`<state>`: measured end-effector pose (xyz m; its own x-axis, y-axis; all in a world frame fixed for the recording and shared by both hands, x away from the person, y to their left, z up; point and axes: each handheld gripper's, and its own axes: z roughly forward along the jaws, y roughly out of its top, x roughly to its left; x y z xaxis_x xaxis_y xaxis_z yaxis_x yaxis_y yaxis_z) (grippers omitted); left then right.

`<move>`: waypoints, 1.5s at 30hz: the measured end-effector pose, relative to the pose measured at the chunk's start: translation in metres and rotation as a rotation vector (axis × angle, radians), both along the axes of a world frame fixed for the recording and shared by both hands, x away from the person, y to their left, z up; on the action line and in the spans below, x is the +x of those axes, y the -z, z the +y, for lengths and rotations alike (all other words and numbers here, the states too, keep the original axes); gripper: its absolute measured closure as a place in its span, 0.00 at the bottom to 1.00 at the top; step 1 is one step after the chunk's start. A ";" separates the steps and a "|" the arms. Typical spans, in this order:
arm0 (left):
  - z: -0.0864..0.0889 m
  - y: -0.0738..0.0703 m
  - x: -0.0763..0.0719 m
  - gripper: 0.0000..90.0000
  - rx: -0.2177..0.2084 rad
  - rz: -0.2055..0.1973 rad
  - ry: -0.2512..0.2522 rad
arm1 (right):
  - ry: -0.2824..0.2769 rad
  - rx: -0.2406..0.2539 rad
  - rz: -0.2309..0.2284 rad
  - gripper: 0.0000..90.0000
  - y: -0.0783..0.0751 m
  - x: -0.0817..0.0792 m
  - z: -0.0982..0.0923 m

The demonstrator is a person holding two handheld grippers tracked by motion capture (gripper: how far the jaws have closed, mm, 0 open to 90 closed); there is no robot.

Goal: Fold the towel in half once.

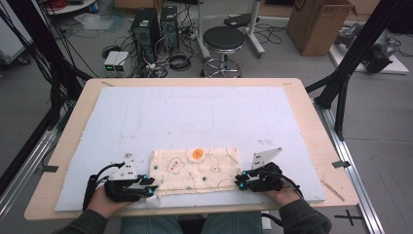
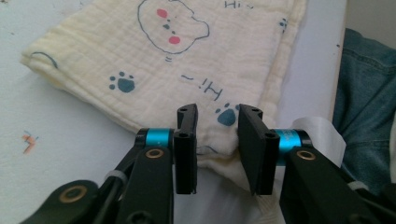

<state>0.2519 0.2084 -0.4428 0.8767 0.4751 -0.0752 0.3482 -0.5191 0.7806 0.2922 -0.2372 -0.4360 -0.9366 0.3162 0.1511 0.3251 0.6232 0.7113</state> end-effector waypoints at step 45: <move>0.003 -0.016 0.000 0.78 -0.122 -0.037 0.000 | 0.009 0.125 0.004 0.80 -0.013 -0.002 0.001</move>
